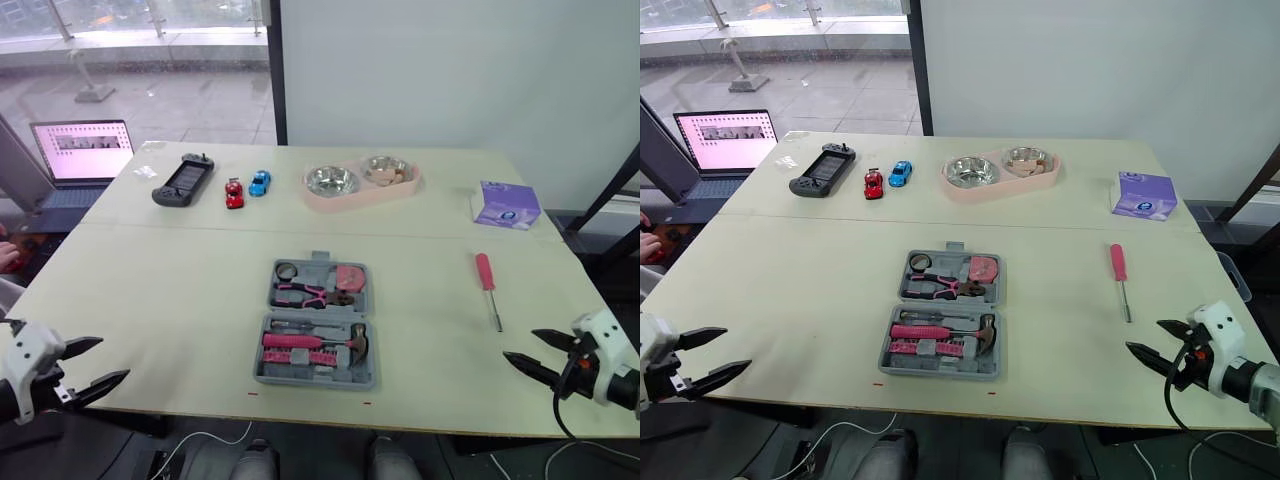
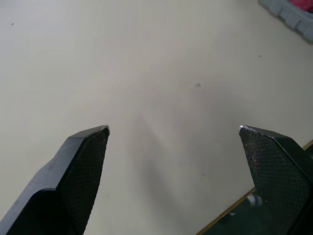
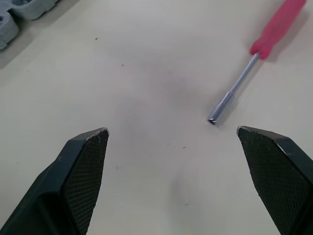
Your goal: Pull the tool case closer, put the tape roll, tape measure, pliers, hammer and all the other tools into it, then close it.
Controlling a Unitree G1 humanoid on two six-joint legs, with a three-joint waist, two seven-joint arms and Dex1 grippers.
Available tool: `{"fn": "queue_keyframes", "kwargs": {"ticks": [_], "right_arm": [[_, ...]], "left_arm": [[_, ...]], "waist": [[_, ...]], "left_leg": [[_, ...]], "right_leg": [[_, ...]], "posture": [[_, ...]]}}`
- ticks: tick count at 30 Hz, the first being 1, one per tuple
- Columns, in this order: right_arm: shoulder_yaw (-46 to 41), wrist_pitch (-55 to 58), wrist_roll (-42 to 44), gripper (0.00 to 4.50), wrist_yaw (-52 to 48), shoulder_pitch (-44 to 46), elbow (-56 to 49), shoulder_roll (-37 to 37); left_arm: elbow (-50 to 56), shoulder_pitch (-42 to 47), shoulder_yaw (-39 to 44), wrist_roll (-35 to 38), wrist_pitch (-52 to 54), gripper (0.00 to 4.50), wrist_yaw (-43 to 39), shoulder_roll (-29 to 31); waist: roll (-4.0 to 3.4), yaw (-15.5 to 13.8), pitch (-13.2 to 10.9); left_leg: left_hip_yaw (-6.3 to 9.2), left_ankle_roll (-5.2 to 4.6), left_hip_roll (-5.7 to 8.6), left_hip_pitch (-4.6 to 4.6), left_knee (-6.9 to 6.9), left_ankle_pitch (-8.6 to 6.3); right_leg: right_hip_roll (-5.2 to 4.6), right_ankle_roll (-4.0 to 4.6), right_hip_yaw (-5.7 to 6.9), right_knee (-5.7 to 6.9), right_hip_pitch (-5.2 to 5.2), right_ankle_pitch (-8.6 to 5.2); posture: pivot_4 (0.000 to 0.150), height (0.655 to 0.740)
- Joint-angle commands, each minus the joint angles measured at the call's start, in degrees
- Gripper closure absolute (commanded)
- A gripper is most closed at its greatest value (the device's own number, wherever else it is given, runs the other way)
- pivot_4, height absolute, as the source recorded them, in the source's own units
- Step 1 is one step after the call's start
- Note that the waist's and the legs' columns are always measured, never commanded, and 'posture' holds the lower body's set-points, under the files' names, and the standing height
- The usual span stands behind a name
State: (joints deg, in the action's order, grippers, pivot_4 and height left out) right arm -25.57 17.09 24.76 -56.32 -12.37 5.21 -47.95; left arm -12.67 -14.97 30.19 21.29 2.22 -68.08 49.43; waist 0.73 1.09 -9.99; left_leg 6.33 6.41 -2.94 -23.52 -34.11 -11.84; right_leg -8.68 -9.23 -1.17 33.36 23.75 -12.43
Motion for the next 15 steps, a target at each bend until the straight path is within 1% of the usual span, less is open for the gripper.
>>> {"fn": "queue_keyframes", "kwargs": {"ticks": [1,4,7,11,13,15], "right_arm": [[-1.4,-0.6,0.1,0.0,0.6,0.0,-2.2,0.0],[-1.2,-1.0,-0.3,0.0,1.7,-0.2,-3.3,0.5],[-0.8,2.4,1.1,0.0,4.2,-0.5,-8.5,1.9],[-0.8,10.5,3.6,0.0,10.2,-0.8,-16.4,4.8],[-0.1,15.0,4.5,0.0,16.7,0.6,-21.6,8.3],[0.7,18.4,3.1,0.0,23.8,3.0,-24.3,11.4]], "left_arm": [[1.7,0.9,0.6,1.4,0.6,0.06,0.7,0.3],[2.5,1.3,0.4,1.5,0.6,0.06,1.6,-0.1],[6.8,1.0,-0.5,2.3,1.9,0.06,2.8,-1.7],[14.9,0.2,-3.1,3.1,5.1,0.06,4.9,-4.0],[20.5,0.3,-5.8,3.9,7.9,0.06,7.0,-5.6],[26.2,0.3,-8.5,4.6,10.5,0.06,9.1,-7.2]], "waist": [[0.0,0.0,0.0],[0.0,-0.1,0.0],[0.0,-0.2,0.0],[0.0,-0.3,0.0],[0.01,-0.3,0.0],[0.0,-0.3,0.0]], "left_leg": [[0.0,0.0,0.0,0.0,-0.01,0.0],[0.0,0.0,0.0,0.0,-0.02,0.0],[0.0,0.0,0.0,0.0,-0.01,0.0],[0.01,-0.01,0.0,0.01,-0.01,0.01],[0.01,-0.01,0.0,0.01,-0.01,0.01],[0.02,-0.01,0.0,0.02,-0.05,0.01]], "right_leg": [[0.0,0.0,0.0,0.01,0.0,0.0],[0.0,0.0,0.0,0.0,-0.03,0.0],[0.0,0.0,0.0,0.01,-0.04,0.01],[0.01,0.01,-0.01,0.04,-0.05,0.01],[0.01,0.02,-0.01,0.04,-0.06,0.02],[0.02,0.04,-0.01,0.05,-0.07,0.04]], "posture": [[0.15,0.74],[0.15,0.74],[0.15,0.74],[0.15,0.74],[0.15,0.74],[0.15,0.74]]}}
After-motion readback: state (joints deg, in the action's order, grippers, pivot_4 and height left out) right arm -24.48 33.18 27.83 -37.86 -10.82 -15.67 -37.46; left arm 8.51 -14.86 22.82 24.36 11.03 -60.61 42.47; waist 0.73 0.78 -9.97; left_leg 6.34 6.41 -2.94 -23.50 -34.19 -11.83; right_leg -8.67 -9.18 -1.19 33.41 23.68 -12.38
